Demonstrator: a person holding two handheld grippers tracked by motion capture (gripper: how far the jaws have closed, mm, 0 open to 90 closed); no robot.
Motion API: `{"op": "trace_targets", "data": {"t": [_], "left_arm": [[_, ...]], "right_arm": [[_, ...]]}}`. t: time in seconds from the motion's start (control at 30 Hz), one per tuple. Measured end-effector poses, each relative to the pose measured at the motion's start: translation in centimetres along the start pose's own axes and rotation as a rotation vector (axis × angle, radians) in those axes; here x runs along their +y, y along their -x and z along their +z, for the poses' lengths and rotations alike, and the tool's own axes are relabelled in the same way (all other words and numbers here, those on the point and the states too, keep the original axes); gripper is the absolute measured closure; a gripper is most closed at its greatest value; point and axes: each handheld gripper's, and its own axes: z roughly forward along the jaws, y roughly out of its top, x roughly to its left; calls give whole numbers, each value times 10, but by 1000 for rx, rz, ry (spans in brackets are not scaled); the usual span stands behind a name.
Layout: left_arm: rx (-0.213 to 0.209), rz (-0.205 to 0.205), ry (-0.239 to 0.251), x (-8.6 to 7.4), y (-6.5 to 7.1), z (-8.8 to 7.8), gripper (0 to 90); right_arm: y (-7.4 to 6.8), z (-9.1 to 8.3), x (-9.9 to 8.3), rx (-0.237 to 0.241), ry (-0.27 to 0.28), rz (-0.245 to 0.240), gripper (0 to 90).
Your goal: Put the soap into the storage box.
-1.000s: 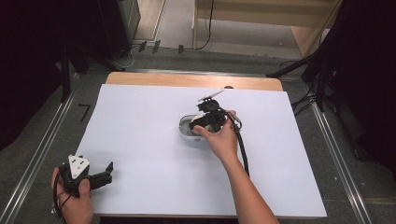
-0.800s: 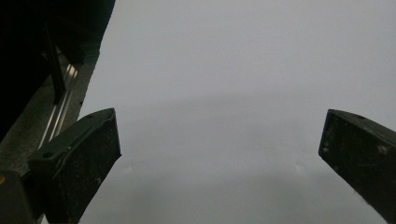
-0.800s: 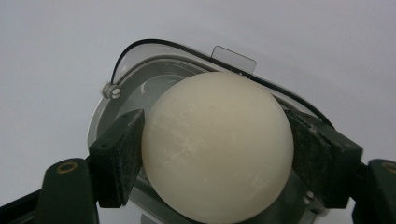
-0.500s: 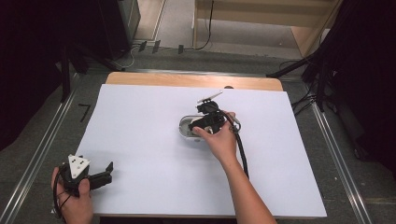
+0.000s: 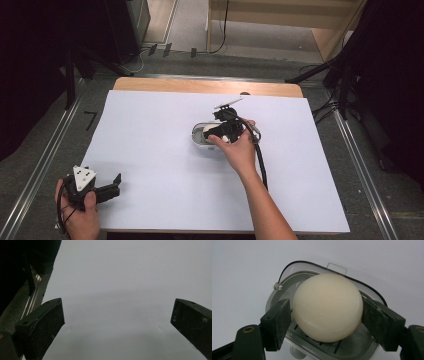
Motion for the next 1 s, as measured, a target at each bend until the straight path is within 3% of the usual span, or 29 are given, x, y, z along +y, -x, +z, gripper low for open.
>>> {"op": "trace_targets", "data": {"t": [0.6,1.0], "left_arm": [[2,1,-2,0,0,0,0],[2,1,0,0,0,0,0]], "right_arm": [[6,-20,-7,15,45,-7,259],[33,-40,-21,-8,79,21,255]]}}
